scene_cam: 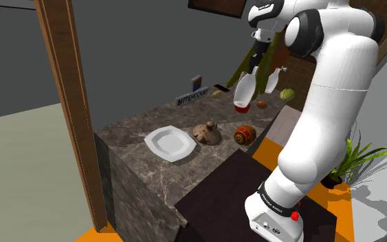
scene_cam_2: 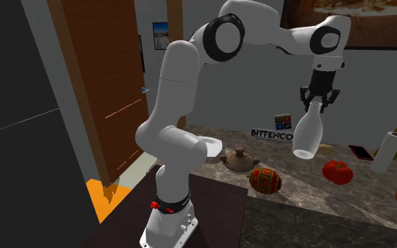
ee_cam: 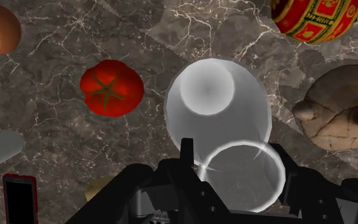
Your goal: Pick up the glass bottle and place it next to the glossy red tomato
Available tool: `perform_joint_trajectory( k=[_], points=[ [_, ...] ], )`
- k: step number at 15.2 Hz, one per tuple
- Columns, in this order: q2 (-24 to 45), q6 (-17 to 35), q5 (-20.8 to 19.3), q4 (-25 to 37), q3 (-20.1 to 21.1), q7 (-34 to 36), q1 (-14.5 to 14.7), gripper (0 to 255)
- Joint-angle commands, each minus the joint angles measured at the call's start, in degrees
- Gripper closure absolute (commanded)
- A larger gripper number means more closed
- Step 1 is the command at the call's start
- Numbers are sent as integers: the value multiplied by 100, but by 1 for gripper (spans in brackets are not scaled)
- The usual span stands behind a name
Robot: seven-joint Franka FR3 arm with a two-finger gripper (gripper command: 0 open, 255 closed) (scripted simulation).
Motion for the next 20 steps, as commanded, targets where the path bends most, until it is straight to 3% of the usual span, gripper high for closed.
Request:
perform_joint_trajectory(
  k=[1, 20],
  points=[
    [14, 156, 13, -139, 8, -4, 10, 255],
    [315, 1500, 242, -1245, 121, -129, 14, 255]
  ],
)
